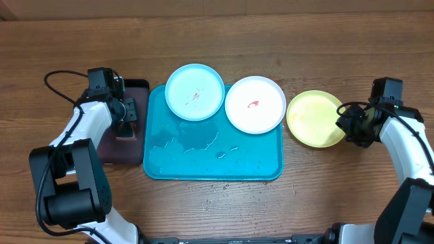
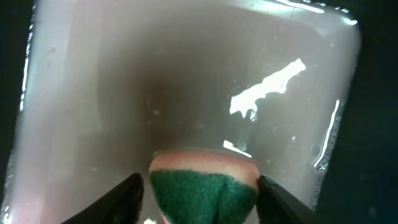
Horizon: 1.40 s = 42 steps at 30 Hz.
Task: Clean dirty plates on tray and stack at the side
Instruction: 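Place the yellow plate on the table right of the tray, then grasp the white plate rim with the right gripper and drag it toward center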
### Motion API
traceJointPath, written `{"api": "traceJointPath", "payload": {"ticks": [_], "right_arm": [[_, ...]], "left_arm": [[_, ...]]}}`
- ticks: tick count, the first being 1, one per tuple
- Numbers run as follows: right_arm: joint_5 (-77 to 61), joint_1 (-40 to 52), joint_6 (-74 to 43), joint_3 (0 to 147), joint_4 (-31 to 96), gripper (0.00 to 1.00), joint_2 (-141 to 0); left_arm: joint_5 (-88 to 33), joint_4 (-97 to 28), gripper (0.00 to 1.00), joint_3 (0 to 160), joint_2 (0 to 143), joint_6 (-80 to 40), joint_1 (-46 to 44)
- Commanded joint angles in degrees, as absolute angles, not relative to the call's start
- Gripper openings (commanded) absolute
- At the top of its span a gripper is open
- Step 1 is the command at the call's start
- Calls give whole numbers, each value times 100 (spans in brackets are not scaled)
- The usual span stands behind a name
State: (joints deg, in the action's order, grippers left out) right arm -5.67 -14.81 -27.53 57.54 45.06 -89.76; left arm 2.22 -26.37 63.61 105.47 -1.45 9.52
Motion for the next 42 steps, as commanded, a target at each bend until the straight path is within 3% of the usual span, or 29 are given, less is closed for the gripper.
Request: {"api": "traceJointPath", "payload": {"ticks": [1,9,12,13,14,15,22,23,26,27,35,40,42], "right_arm": [[-943,-1474,-2569,5747,4416,50,-8960],[-2141,-1352,-1922,5752,3986,54,-8960],[-2283,-1131,-1686,5795,3883,55,-8960],[-2283,-1035,-1608,5815,3857,55,-8960],[-2285,-913,-1511,5833,3806,56,-8960],[-2281,-779,-1444,5846,3752,56,-8960],[-2259,141,-1188,5896,3199,59,-8960],[-2248,272,-1184,5896,3085,60,-8960],[-1938,701,-1153,5896,2773,63,-8960],[-1833,854,-1070,5896,2716,63,-8960],[-1374,1667,-731,6447,3242,64,-8960],[-1347,1935,-701,6759,3358,64,-8960],[-1347,1992,-701,6759,3328,65,-8960]], "left_arm": [[75,-2600,56,6377,10720,-128,972],[80,-2578,57,6377,10759,-126,972],[80,-2499,45,6377,10759,-123,972],[80,-2473,31,6377,10759,-123,972],[82,-2449,8,6377,10759,-115,972],[78,-2412,4,6377,10757,-54,972],[19,-2626,4,6661,10527,174,972],[19,-2683,13,6709,10486,174,972],[19,-3006,79,6834,10390,172,972],[16,-3168,86,6840,10385,163,972],[16,-4357,72,6818,10388,56,972],[19,-4112,64,6525,10392,-43,972],[27,-3983,56,6396,10392,-40,972]]}}
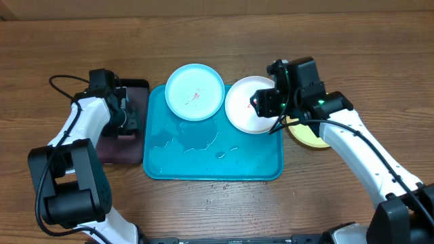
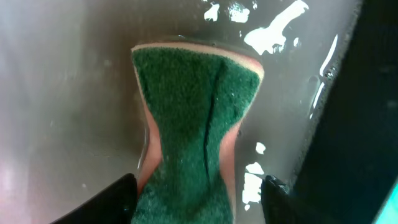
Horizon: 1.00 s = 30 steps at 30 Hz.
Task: Clean dirty plates on tray and stack at the side
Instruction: 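Grasp the white plate rim with the right gripper and drag it toward center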
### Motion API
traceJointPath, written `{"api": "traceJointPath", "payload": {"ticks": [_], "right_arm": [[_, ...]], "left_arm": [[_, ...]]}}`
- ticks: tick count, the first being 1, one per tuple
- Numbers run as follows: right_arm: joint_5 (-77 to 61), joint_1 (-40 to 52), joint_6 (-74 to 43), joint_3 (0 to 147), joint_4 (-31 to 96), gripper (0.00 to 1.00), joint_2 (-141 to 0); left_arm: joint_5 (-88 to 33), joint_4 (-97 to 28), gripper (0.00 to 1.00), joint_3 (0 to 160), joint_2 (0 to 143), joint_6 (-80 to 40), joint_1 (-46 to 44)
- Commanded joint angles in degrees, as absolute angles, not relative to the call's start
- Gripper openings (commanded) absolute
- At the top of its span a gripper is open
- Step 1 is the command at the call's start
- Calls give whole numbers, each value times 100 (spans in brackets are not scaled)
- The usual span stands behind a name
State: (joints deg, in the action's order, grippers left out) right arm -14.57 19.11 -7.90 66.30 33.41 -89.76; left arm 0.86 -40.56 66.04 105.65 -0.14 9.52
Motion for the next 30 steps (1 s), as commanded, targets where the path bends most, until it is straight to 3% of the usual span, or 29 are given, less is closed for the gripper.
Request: {"api": "traceJointPath", "payload": {"ticks": [1,3,4,5,12,13,14,15,16,23,24,30], "right_arm": [[-1347,2001,-701,6759,3330,65,-8960],[-1334,2010,-701,6759,3330,64,-8960],[-1295,2010,-701,6759,3330,64,-8960],[-1232,2010,-698,6759,3330,64,-8960],[-1109,2021,-489,6759,3369,61,-8960],[-1114,2021,-458,6759,3430,61,-8960],[-1111,2021,-460,6761,3503,61,-8960],[-1114,2021,-460,6770,3599,61,-8960],[-1116,2021,-460,6788,3675,61,-8962],[-1133,2021,-392,7592,4681,65,-9170],[-1181,2021,-311,7795,4862,65,-9271],[-1249,2095,56,8875,5177,68,-10084]], "left_arm": [[75,-3935,50,6344,10392,-40,972],[263,-3894,28,6298,10392,-40,972],[368,-3896,11,6298,10392,-43,972],[462,-3898,4,6300,10392,-47,972],[484,-3959,4,6445,10350,-239,974],[484,-4021,13,6490,10333,-239,974],[484,-4080,38,6536,10309,-246,972],[486,-4174,55,6598,10276,-329,972],[482,-4211,60,6630,10252,-370,974],[213,-4449,91,6742,10044,-537,972],[86,-4473,98,6740,10044,-537,972],[-154,-4517,100,6740,10049,-537,972]]}}
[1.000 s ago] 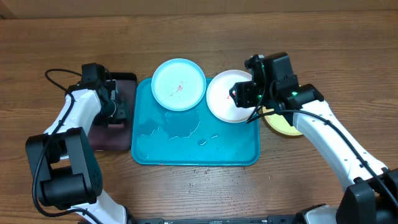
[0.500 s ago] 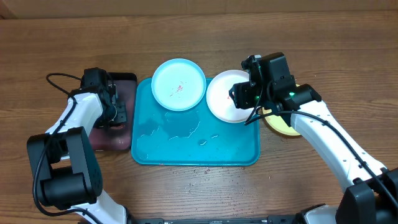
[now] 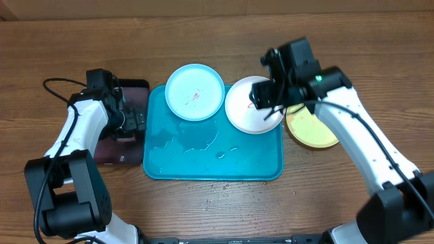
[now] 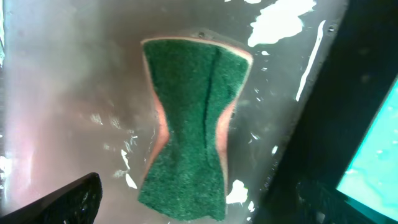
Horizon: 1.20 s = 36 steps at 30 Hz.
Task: Clean dirty plates on tray and stack at the side
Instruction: 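Grasp the white plate rim with the right gripper and drag it toward center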
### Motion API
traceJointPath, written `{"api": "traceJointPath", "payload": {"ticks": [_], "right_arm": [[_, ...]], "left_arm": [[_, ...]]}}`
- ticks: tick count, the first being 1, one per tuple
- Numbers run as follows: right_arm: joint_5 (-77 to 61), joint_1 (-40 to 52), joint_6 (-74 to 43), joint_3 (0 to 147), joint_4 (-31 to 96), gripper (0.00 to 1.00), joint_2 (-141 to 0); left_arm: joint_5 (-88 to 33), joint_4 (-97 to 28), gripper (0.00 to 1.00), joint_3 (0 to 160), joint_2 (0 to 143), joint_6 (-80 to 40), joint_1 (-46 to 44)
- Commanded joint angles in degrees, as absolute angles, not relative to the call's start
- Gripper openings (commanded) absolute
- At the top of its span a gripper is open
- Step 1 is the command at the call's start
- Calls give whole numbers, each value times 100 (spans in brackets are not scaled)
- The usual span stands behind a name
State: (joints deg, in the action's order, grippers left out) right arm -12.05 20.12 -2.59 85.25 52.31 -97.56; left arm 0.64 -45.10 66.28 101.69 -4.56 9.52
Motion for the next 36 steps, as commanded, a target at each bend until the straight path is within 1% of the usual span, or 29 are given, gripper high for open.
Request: {"api": "traceJointPath", "payload": {"ticks": [1,2,5,10,18,27,28,30,31,36], "right_arm": [[-1245,2117,158,8925,4978,69,-10204],[-1245,2143,202,8925,4768,72,-10294],[-1247,2209,309,8925,4152,74,-10615],[-1249,2351,375,8925,3345,73,-11238],[-1094,2650,475,8925,2480,73,-11979],[-1007,2770,449,8923,1907,64,-12414],[-1009,2770,449,8923,1885,63,-12427],[-1011,2770,449,8923,1852,55,-12455],[-1011,2770,449,8923,1846,53,-12460],[-1011,2770,447,8923,1848,49,-12464]], "left_arm": [[-154,-4517,100,6740,10049,-537,972],[-154,-4515,100,6740,10049,-537,972],[-156,-4501,100,6740,10049,-539,972],[-156,-4506,100,6740,10049,-539,972],[-156,-4504,100,6737,10049,-582,972],[-156,-4506,100,6737,10049,-585,972],[-156,-4506,100,6737,10049,-585,972],[-156,-4506,100,6737,10049,-582,972],[-156,-4506,100,6737,10049,-582,972],[-156,-4508,100,6737,10049,-582,972]]}}
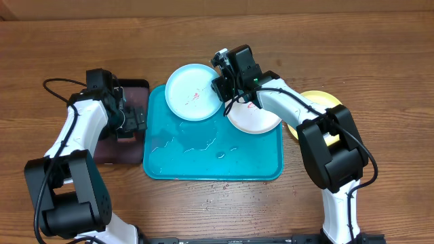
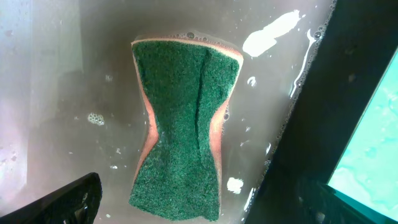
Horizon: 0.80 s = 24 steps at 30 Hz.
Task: Clean dirty plates on tray and stack at the side
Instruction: 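Grasp the white plate rim with the right gripper and drag it toward center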
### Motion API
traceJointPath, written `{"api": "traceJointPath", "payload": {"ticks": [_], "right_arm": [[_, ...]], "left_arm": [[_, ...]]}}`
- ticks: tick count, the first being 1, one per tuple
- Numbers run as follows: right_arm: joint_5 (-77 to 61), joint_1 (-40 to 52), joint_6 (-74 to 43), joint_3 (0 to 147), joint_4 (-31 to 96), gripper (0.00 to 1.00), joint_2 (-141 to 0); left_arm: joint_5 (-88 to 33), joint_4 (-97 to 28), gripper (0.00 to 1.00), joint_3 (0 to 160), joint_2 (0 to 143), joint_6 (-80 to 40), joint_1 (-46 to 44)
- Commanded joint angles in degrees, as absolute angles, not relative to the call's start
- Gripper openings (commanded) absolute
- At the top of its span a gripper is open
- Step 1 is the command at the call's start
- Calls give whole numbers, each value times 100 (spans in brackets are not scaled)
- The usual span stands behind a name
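Note:
A light blue plate (image 1: 193,91) with red smears and a white plate (image 1: 252,116) with a red smear rest on the far part of the teal tray (image 1: 210,159). My right gripper (image 1: 218,71) hangs open at the blue plate's right rim, and its arm crosses the white plate. A yellow plate (image 1: 317,100) lies on the table right of the tray, mostly hidden by that arm. The green sponge (image 2: 186,124), pinched at its middle, lies in soapy water in the dark basin (image 1: 108,149). My left gripper (image 2: 199,202) stands open above the sponge, its fingers (image 2: 71,199) wide apart and clear of it.
Water pools on the tray's bare middle (image 1: 193,139). The basin's dark rim (image 2: 311,124) runs between the sponge and the tray. A black cable (image 1: 57,85) loops behind the left arm. Wooden table (image 1: 217,203) lies all around.
My right gripper has gone left, from over the white plate to the blue plate's right rim. The left gripper stays open over the sponge, which still lies in the basin.
At first my left fingers stood close on either side of the sponge in the basin and the right gripper was beside the yellow plate. Then the right gripper was over the white plate. Later the left fingers were wide open and the sponge lay free. The right gripper is now at the blue plate.

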State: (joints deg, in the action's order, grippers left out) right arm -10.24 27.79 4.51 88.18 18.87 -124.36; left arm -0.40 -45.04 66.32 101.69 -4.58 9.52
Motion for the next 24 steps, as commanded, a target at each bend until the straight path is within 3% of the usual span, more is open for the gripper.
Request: {"api": "traceJointPath", "payload": {"ticks": [1,6,20,24], "right_arm": [[-1011,2775,432,8923,1855,48,-12481],[-1009,2792,432,8923,1848,47,-12621],[-1011,2919,432,8934,2143,8,-12495],[-1013,2952,432,8934,2921,4,-12175]], "left_arm": [[-156,-4510,100,6737,10049,-582,972],[-156,-4521,100,6737,10049,-582,972],[-152,-4519,100,6737,10049,-580,972],[-150,-4517,100,6737,10049,-578,972]]}}
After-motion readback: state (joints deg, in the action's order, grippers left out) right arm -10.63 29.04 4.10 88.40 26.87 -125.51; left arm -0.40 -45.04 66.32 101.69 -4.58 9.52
